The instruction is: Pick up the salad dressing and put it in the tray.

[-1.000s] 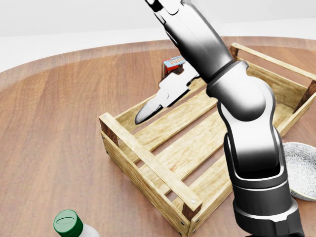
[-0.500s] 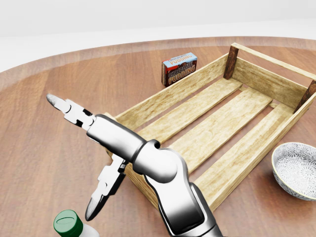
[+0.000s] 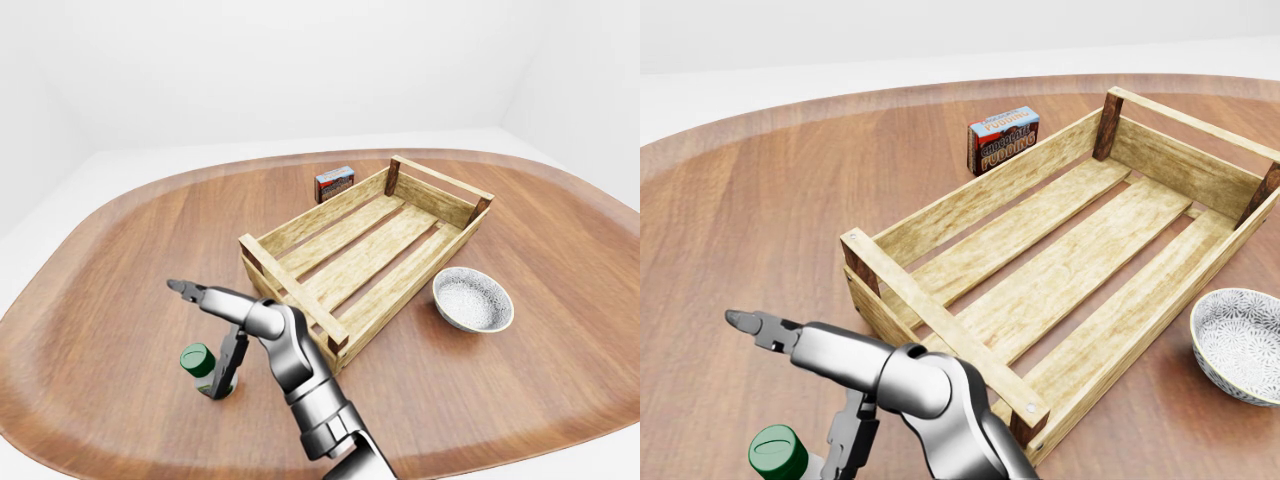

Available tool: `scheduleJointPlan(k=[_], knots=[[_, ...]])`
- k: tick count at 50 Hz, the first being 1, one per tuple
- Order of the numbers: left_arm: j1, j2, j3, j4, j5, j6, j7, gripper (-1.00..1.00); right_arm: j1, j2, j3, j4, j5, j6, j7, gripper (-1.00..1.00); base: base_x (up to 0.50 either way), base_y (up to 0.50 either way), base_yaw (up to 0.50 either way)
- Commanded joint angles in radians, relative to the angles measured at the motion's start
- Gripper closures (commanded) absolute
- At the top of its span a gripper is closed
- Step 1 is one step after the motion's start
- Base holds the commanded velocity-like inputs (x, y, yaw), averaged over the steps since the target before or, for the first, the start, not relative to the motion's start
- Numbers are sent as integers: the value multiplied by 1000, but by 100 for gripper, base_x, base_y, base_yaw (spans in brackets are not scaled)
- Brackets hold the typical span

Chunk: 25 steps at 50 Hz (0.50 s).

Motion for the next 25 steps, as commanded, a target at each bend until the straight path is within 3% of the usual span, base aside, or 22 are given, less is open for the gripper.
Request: scheduleJointPlan(k=[1, 10, 25], knots=[[-1, 1, -4, 12, -2, 0, 0, -100, 11, 26, 33, 65, -114, 0, 0, -100, 0, 0, 0], [1, -2, -3, 9, -5, 0, -3, -100, -3, 87, 73, 147, -271, 0, 0, -100, 0, 0, 0], [3, 1, -2, 33, -11, 0, -7, -100, -51, 87, 61, 368, -290, 0, 0, -100, 0, 0, 0]])
